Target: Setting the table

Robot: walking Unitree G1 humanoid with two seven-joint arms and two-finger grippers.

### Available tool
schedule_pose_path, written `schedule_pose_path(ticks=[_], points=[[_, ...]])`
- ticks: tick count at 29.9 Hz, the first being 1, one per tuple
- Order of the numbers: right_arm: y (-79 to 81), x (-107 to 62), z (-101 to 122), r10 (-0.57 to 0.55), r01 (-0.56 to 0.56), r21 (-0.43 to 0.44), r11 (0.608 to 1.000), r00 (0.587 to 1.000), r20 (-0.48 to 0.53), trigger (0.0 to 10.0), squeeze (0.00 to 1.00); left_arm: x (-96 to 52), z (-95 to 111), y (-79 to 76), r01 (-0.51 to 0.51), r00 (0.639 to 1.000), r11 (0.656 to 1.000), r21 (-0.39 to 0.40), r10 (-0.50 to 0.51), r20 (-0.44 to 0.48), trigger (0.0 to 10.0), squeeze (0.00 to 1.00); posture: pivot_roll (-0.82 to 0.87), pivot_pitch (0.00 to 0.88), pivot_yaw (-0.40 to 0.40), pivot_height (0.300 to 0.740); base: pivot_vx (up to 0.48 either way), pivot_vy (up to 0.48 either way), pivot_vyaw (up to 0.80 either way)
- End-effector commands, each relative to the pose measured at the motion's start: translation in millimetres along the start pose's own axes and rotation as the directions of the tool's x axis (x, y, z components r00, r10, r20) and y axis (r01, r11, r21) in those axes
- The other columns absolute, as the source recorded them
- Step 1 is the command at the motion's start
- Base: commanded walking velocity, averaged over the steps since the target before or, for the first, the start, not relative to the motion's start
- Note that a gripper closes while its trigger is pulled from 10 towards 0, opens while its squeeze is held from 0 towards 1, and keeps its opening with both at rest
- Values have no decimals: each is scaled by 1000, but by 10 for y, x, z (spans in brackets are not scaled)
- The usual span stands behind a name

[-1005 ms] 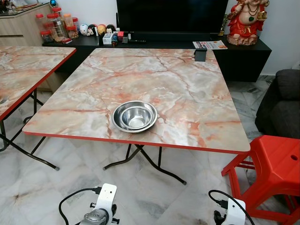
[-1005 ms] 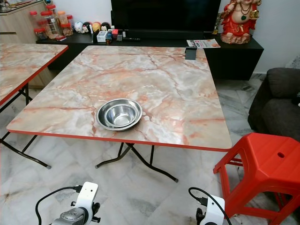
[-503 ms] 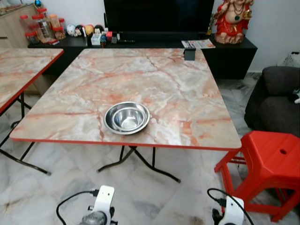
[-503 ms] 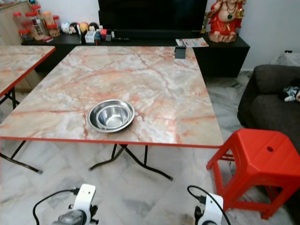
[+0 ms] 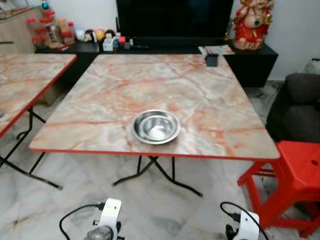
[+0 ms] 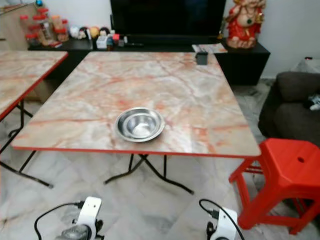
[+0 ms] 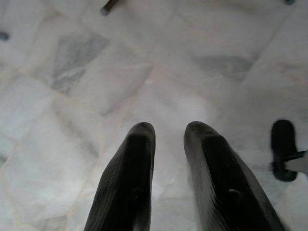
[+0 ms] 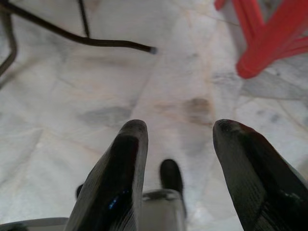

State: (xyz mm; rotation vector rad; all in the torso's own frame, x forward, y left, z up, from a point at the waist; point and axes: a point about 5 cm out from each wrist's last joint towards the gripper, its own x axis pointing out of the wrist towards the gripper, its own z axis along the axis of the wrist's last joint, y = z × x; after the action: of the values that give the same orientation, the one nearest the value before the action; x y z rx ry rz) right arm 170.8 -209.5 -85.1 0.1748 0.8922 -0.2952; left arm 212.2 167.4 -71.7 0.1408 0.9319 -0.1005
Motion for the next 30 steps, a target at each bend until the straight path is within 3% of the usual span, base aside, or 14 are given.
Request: schedule_pose_path(ticks=[1, 6, 11, 30], points=[[44, 4, 12, 8, -8, -1, 1000, 1000, 5, 10000, 0, -6, -30, 58, -19, 1000, 1000, 9, 19, -19, 10000, 0, -83, 0, 14, 725, 0, 480, 0], [51, 5, 10, 10, -10, 3, 1000, 1000, 1, 10000, 0, -7, -31, 72, -23, 1000, 1000, 8, 23, -19, 10000, 0, -78, 0, 15, 725, 0, 480, 0], [60, 6, 12, 13, -13, 3, 1000, 1000, -1, 10000, 0, -8, -31, 78, -26, 999, 1000, 5, 26, -18, 10000, 0, -77, 0, 14, 725, 0, 480, -670], [99, 8, 21, 21, -21, 5, 1000, 1000, 6, 10000, 0, -8, -16, 95, -34, 999, 999, 5, 34, -14, 10000, 0, -69, 0, 16, 725, 0, 480, 0]])
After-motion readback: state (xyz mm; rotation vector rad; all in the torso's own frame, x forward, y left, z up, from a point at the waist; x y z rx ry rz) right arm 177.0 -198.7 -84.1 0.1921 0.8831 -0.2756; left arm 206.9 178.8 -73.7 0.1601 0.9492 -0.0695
